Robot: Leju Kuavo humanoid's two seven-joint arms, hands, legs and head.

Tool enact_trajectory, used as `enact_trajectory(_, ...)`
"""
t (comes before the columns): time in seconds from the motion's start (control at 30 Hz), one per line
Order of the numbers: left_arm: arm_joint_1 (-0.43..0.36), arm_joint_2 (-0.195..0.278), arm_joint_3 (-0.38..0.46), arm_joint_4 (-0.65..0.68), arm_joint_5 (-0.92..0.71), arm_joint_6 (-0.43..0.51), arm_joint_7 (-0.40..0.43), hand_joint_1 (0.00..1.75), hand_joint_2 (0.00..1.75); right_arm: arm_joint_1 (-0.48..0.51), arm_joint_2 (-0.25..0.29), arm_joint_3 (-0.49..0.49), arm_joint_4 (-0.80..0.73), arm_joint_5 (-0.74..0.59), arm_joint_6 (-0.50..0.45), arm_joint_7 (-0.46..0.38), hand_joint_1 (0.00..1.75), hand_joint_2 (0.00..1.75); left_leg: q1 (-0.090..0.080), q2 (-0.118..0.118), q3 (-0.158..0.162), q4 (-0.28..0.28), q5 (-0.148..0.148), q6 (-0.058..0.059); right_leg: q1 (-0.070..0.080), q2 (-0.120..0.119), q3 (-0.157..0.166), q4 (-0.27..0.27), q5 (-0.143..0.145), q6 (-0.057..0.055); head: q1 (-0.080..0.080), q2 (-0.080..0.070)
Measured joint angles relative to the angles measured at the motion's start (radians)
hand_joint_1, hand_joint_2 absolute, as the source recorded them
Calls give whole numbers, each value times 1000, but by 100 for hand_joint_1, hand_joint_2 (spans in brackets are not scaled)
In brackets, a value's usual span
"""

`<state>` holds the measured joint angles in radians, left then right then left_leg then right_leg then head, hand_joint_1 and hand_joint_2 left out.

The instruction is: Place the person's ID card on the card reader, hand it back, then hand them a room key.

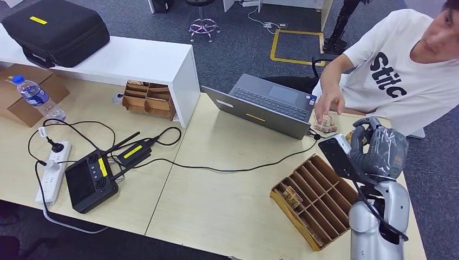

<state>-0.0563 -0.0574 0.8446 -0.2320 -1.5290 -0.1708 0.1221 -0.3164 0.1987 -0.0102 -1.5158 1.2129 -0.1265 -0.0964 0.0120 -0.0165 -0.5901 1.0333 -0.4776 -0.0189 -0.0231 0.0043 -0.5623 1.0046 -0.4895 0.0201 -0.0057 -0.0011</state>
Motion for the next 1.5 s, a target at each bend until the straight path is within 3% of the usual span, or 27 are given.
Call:
enact_trajectory(0.57,0,0,-15,0,0,-7,0,0,0,-66,0,18,-4,45,23,54,175,175,0,0,0,0,0,0,0,0,0,0,0,0,0,0)
enact_trajectory(0.77,-4,4,-59,0,0,-15,-8,0,0,-223,-1,19,189,161,59,159,175,175,0,2,0,0,1,0,0,2,0,0,2,0,0,0)
enact_trajectory(0.97,-4,4,-85,0,0,-17,-8,0,0,-333,-2,19,391,206,41,176,175,175,0,1,0,0,2,0,0,1,0,1,2,0,0,0)
enact_trajectory(1.0,-4,4,-86,0,0,-17,-8,0,0,-341,-2,19,408,207,39,175,159,175,0,1,0,0,2,0,0,1,0,1,2,0,0,0)
enact_trajectory(1.1,-4,4,-91,0,0,-17,-9,0,0,-354,-2,19,446,210,36,174,28,175,0,1,0,0,2,0,0,1,0,1,2,0,0,0)
enact_trajectory(1.13,-4,4,-92,0,0,-17,-10,0,0,-355,-2,19,453,212,35,173,0,175,0,1,0,0,2,0,0,1,0,1,2,0,0,0)
enact_trajectory(1.3,-4,4,-93,0,0,-15,-10,0,0,-357,-2,15,476,184,38,160,0,175,0,1,0,0,2,0,0,1,-1,0,2,0,0,0)
enact_trajectory(1.5,-3,7,-93,0,0,-15,-10,0,0,-364,-2,-71,495,-4,79,112,0,175,0,0,0,0,2,0,0,0,0,0,2,0,0,0)
